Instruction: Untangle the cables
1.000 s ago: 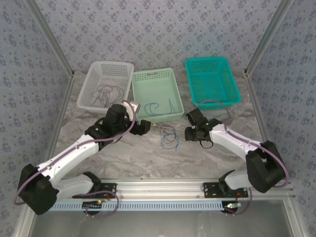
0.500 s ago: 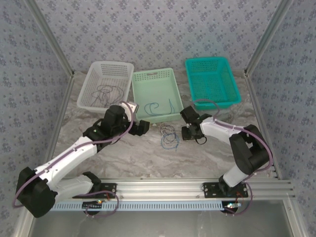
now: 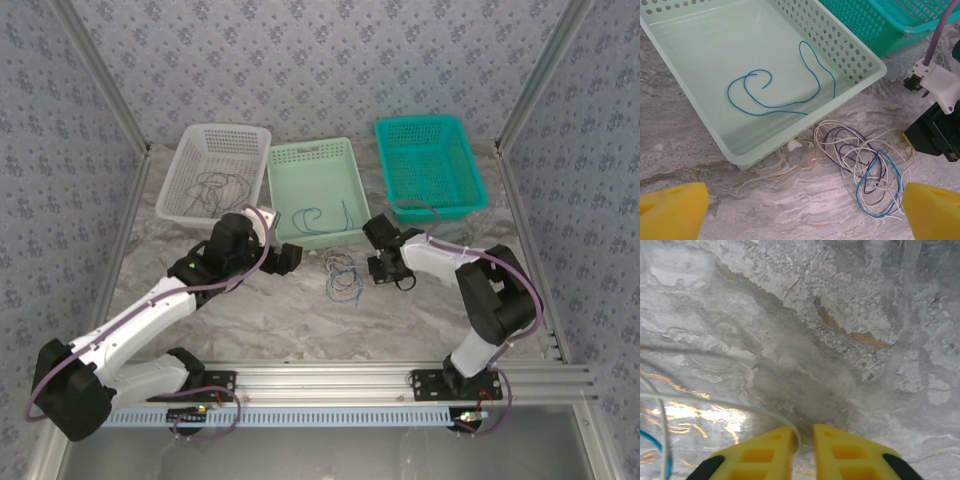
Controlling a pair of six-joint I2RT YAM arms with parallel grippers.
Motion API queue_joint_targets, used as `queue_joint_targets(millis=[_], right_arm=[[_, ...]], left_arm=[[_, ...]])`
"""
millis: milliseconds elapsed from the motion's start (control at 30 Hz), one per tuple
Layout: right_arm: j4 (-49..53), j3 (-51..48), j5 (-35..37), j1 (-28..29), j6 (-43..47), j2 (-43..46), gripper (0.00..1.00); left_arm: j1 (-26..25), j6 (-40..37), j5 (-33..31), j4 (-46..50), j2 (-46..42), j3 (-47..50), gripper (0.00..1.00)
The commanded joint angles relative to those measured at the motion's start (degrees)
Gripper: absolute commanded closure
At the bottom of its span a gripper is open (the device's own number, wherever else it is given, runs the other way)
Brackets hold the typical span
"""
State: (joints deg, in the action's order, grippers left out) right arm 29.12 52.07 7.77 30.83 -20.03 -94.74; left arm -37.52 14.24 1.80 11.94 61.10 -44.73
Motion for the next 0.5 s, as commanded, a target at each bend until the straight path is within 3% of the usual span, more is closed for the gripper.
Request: queue_joint_targets(millis=[0, 100, 467], right_arm=[[-0.4, -1.5, -1.1, 0.1, -0.4, -0.6, 0.92], [-1.4, -2.9, -0.7, 0.0, -0.5, 2.6, 1.00], [2.8, -4.6, 8.4, 3.0, 3.0, 21.1, 1.00]], left_arm=[[-0.3, -0.3, -0.9, 0.2, -1.6, -0.5, 0.01], [-0.3, -0.4, -1.1, 0.4, -1.6, -0.7, 0.01], [-0.3, 0.0, -1.0, -0.1, -1.3, -0.7, 0.01]])
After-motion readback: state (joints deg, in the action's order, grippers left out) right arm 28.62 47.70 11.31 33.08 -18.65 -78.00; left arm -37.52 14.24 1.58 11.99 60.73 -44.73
